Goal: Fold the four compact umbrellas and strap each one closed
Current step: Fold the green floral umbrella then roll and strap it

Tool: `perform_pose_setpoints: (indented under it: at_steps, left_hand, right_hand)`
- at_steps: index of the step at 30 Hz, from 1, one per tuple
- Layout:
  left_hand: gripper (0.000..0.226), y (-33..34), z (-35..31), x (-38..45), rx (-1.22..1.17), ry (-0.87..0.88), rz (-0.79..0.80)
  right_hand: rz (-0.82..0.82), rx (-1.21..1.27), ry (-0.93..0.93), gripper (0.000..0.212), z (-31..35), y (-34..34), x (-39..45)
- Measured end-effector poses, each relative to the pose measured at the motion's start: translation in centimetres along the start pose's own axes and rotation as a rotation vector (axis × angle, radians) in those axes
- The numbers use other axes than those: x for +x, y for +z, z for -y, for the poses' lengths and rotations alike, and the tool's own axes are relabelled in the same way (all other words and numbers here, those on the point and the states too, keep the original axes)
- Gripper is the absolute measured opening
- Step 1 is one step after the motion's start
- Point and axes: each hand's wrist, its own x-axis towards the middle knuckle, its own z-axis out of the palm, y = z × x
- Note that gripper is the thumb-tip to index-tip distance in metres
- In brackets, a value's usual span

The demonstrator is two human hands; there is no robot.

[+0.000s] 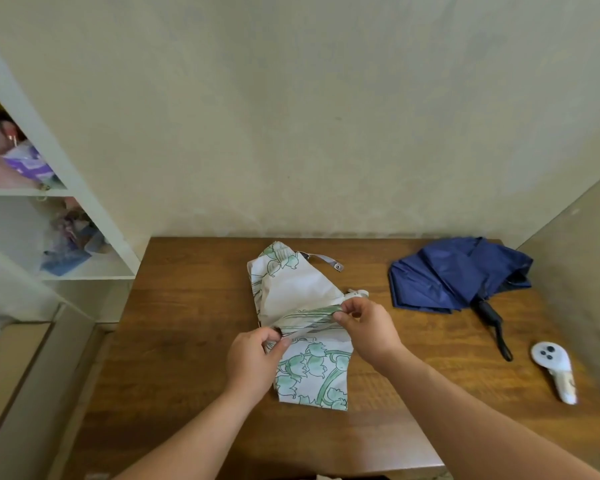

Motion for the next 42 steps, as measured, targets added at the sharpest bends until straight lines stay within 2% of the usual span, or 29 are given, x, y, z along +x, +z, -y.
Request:
perform_pose_setpoints:
  at_steps: [6,11,15,17,20,26,29,33,39,42]
  left_hand:
    - [0.023,-0.6,-0.3,0.6,-0.007,-0.042,0.008]
    - [0.022,-0.8,-0.2,1.0,-0.028,-0.055,0.032]
    - [0.035,-0.6,-1.3,0.7,-0.133,-0.064,0.074]
    - [0.031,-0.5,-1.7,0.8,-0.245,-0.148,0.069]
    - [0.012,-0.6,-2.0,1.4,-0.312,-0.222,0.038]
    - [0.016,-0.9,-2.5,1.6,-0.415,-0.278,0.077]
    - [0.029,-1.3,-2.6,1.5,-0.433,-0.282,0.089]
    - [0.042,-1.4,-2.0,1.5,-0.376,-0.284,0.007]
    - [0.067,-1.8,-0.5,1.2,-0.379,-0.253,0.211]
    - [0.065,-2.0,-0.4,1.1,-0.323,-0.203,0.208]
  right_hand:
    - [0.001,-0.046,-0.027,0.017,-1.0,0.2,0.2]
    - [-0.005,0.036,-0.022,0.016,-1.1,0.5,0.1]
    - [0.089,0.114,0.006,0.006,-1.2,0.6,0.3]
    - [0.096,0.080,0.017,0.004,-1.3,0.6,0.5]
    - [0.034,0.016,0.023,0.013,-1.4,0.4,1.1]
    - [0.035,-0.033,0.048,0.015,-2.1,0.7,1.5]
    - [0.023,-0.019,0.062,0.014,-2.6,0.6,1.5]
    - [0.032,0.001,0.058,0.013,-3.1,0.9,1.1]
    - [0.083,0.084,0.043,0.008,-2.6,1.3,0.7]
    - [0.122,0.121,0.054,0.007,-2.9,1.4,0.6]
